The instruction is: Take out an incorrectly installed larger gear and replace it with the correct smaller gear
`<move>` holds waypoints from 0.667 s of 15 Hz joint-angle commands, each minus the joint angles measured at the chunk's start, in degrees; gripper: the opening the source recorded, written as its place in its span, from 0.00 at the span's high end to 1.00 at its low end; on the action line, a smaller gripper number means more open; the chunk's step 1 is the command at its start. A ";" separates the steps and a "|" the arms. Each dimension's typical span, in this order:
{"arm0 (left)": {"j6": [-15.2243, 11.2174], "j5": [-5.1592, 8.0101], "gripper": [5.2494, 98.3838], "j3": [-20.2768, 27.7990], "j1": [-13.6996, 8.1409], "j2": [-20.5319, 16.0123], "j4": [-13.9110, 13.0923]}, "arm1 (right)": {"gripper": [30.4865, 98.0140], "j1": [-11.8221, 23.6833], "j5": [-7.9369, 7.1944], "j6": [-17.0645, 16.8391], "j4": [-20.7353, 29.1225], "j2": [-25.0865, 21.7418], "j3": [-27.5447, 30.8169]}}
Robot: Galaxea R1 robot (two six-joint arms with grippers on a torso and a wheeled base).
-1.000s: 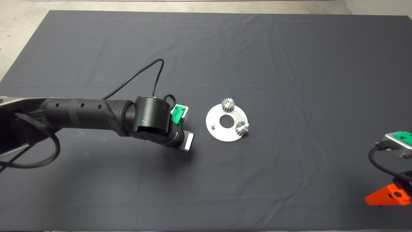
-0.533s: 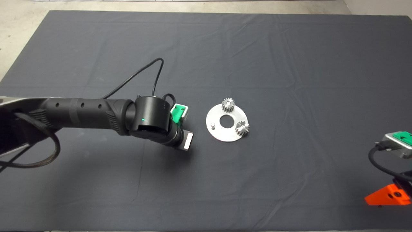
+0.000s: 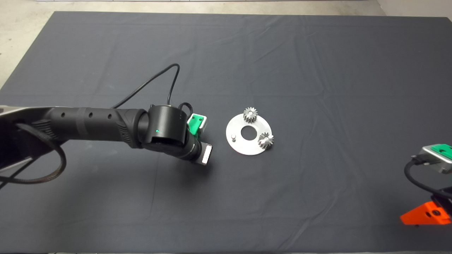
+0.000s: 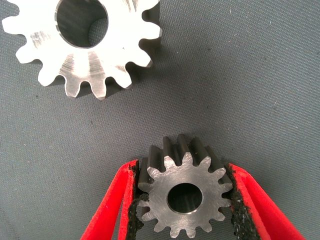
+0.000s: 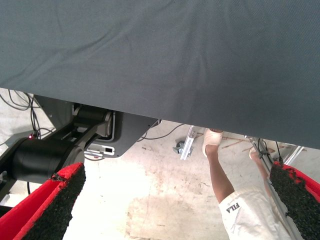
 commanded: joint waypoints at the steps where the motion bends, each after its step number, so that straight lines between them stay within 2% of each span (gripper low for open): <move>1: 0.21 0.14 0.65 0.68 -0.70 0.01 0.48 | 0.00 0.77 -0.10 -0.31 1.88 -0.09 0.29; 2: 0.27 0.14 0.65 0.77 -0.70 0.10 0.39 | 0.00 0.77 -0.10 -0.31 1.88 -0.09 0.29; 4: 0.97 -1.08 0.65 3.83 -0.79 0.48 0.36 | 0.00 0.77 -0.10 -0.31 1.88 -0.09 0.29; 5: 0.28 -1.34 0.65 4.37 -0.95 0.88 0.22 | 0.00 0.77 -0.10 -0.31 1.88 -0.09 0.29; 7: -1.17 -1.26 0.65 4.64 -1.17 4.35 -0.53 | 0.00 0.77 -0.10 -0.31 1.88 -0.09 0.29; 9: -3.13 -0.56 0.65 4.37 -2.36 8.74 -5.12 | 0.00 0.77 -0.10 -0.31 1.88 -0.18 0.29; 10: -3.86 -0.38 0.65 4.37 -2.83 10.25 -5.68 | 0.00 0.77 -0.10 -0.31 1.88 -0.18 0.29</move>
